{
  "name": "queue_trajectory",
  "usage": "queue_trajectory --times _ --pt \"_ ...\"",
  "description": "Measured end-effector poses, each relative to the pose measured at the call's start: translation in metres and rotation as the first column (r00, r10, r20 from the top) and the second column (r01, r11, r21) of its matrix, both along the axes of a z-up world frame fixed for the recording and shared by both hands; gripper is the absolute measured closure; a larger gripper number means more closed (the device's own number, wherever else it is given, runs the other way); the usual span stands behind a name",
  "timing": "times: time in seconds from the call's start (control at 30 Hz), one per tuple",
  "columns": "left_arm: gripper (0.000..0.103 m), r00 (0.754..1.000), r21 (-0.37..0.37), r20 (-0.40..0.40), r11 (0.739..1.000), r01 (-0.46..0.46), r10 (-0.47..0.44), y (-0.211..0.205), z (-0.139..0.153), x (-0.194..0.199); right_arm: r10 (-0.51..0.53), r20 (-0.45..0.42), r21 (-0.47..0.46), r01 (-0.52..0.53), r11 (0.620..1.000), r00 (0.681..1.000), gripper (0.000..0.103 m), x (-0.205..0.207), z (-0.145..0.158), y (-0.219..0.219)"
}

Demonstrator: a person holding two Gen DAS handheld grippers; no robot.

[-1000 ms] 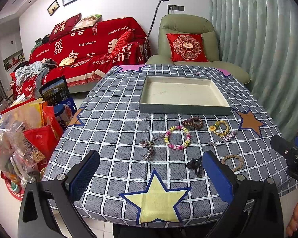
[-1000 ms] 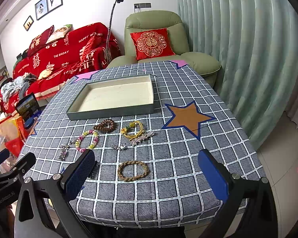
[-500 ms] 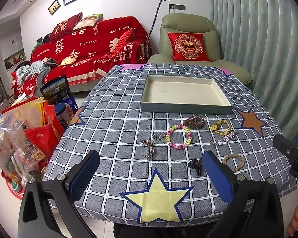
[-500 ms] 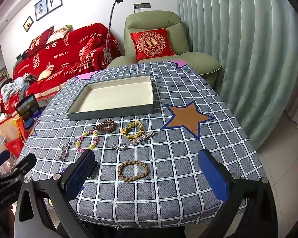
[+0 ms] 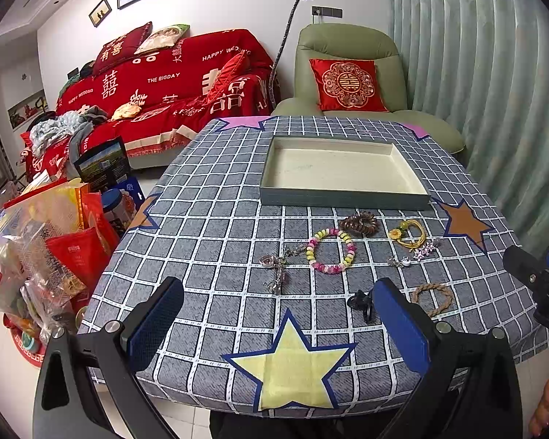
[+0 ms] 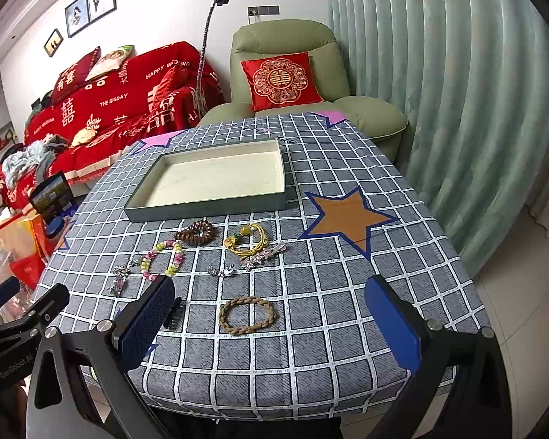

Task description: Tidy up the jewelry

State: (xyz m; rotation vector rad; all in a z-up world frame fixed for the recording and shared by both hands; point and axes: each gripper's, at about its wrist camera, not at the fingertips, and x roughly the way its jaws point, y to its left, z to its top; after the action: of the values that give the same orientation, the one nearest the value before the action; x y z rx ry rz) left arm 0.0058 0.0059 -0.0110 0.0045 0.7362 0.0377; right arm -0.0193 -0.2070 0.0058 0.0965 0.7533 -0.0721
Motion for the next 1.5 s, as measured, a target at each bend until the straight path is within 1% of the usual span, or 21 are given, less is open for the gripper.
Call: queue_trajectory --times 0.6,1.5 --pt "0.0 1.0 -0.001 -0.001 1.0 -0.002 0.002 0.0015 -0.0013 -0.0006 0.005 -0.001 0.0 -0.005 1.0 1.0 0.0 0.0002 -0.0001 0.0027" --pt "0.0 1.0 -0.006 -0.022 1.0 -0.005 0.005 0.0024 -0.0051 -0.0006 0.005 -0.004 0.001 -0.005 1.0 1.0 0.0 0.0002 -0.0005 0.0042"
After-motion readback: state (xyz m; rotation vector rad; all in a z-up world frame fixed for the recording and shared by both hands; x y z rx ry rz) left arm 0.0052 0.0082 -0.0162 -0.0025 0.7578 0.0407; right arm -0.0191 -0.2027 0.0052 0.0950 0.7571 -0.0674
